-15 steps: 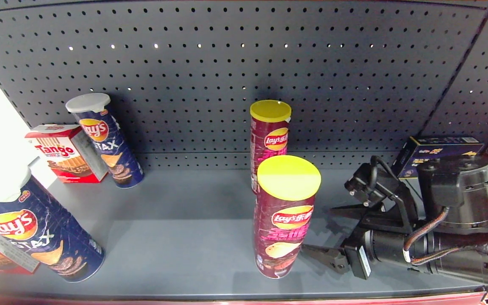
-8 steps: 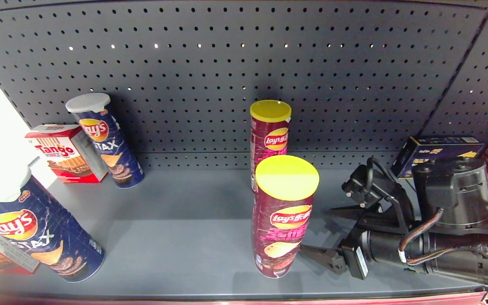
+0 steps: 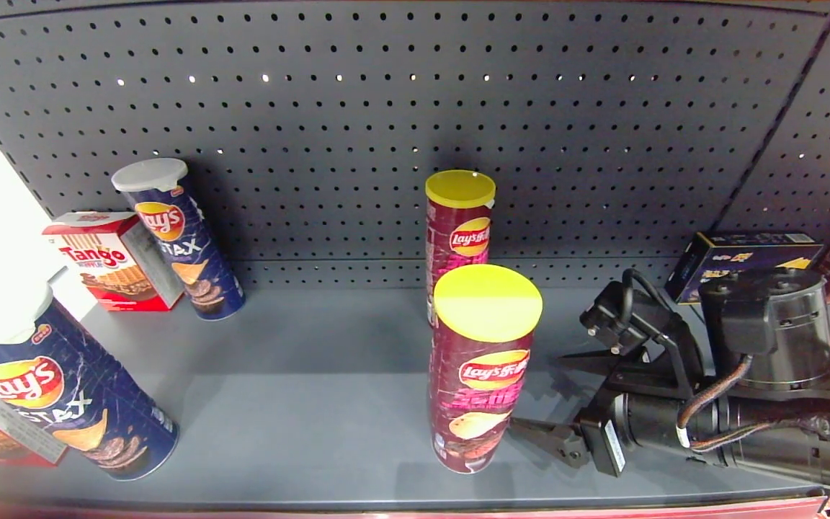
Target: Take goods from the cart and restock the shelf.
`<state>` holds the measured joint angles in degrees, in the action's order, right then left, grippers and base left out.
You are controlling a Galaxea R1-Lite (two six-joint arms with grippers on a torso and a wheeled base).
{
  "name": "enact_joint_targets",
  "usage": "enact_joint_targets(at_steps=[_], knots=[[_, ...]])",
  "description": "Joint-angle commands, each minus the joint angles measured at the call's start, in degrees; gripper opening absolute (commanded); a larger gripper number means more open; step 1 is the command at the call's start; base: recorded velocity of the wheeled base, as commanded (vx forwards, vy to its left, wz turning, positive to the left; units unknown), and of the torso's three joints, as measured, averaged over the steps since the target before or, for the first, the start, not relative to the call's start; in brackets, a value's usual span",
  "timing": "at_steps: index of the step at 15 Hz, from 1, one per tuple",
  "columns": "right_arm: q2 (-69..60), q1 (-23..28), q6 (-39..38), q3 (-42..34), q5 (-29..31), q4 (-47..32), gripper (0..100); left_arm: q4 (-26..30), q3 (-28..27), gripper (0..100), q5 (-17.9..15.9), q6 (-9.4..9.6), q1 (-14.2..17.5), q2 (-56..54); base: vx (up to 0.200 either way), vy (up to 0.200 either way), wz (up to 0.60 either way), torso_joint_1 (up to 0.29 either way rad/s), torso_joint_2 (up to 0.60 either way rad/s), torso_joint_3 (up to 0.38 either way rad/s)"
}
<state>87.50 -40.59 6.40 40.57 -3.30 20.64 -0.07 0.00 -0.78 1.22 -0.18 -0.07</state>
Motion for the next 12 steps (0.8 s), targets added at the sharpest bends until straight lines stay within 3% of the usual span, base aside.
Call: enact_joint_targets(at_steps=[1,4,6,10,12], knots=[[-0.05,-0.1,0.02,0.04,-0.04,0.02,100,-0.01,0.0,100,-0.01,0.01,0.01,0.07,0.0,0.0,0.0,0.0,0.0,0.0],[-0.84,0.25,-0.07,-0.84,-0.04,0.1,100,-0.01,0.0,100,-0.01,0.01,0.01,0.07,0.0,0.0,0.0,0.0,0.0,0.0],[-6.03,4.91,-0.25,-2.87,-0.04,2.21,100,-0.01,0.0,100,0.08,-0.08,0.01,0.07,0.0,0.0,0.0,0.0,0.0,0.0],[-31.61,21.87,-0.07,-11.39,0.32,1.69,100,-0.01,0.0,100,-0.1,-0.69,0.01,0.07,0.0,0.0,0.0,0.0,0.0,0.0],[-43.21,24.77,0.02,-18.86,4.36,1.25,100,-0.01,0.0,100,-0.19,-0.52,0.01,0.07,0.0,0.0,0.0,0.0,0.0,0.0]])
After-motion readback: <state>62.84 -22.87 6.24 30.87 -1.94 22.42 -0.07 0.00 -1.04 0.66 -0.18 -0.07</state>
